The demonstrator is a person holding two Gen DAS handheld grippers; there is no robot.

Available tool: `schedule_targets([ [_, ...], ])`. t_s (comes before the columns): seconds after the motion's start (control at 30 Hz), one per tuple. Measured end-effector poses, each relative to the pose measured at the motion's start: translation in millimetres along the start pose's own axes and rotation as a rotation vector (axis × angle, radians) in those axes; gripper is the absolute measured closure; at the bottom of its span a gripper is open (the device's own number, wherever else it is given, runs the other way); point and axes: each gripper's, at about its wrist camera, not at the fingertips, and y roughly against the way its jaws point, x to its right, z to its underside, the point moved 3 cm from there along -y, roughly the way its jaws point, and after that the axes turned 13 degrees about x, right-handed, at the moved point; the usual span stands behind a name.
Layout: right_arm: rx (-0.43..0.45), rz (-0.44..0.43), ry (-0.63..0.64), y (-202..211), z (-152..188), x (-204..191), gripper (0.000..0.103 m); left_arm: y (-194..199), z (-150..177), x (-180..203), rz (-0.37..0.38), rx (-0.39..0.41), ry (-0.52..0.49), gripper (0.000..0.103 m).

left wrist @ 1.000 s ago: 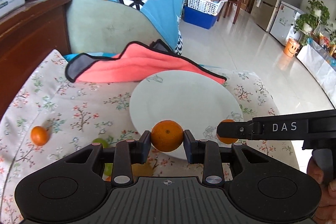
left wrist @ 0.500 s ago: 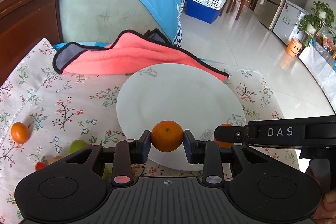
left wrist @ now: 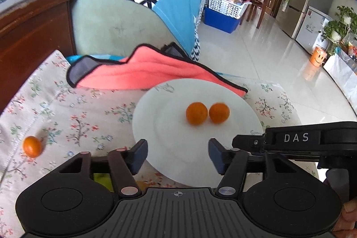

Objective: Organize fruits
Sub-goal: 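Move both open grippers back from the plate to the fruit pile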

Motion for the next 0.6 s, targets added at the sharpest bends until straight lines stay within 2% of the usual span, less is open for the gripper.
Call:
schedule_targets([
  [0.1, -0.008, -0.004, 0.004, -0.7, 1.3, -1.2, 0.067, 4.5, -2.3, -4.1, -0.01, 0.003, 0.022, 0.028],
  [0.2, -0.012, -0.008, 0.008, -0.7, 2.2, -1.9, 0.067, 5.1, -2.6, -10.6, -0.01, -0.024, 0.07, 0.024],
  [0.4, -0.018, -0.017, 0.023, -0.3, 3.6, -3.8, 0.065, 2.4, 4.9, -24.2, -0.038, -0.102, 0.129, 0.022],
  [0.53, -0.021, -0.025, 0.044, 0.9, 4.8, -7.2, 0.054, 9.5, 4.7, -29.6, -0.049, -0.091, 0.106, 0.022],
  [0.6, -0.016, -0.037, 0.06, 3.1, 5.3, -10.0, 0.052, 15.1, 2.2, -33.9, -0.054, -0.09, 0.103, 0.022],
])
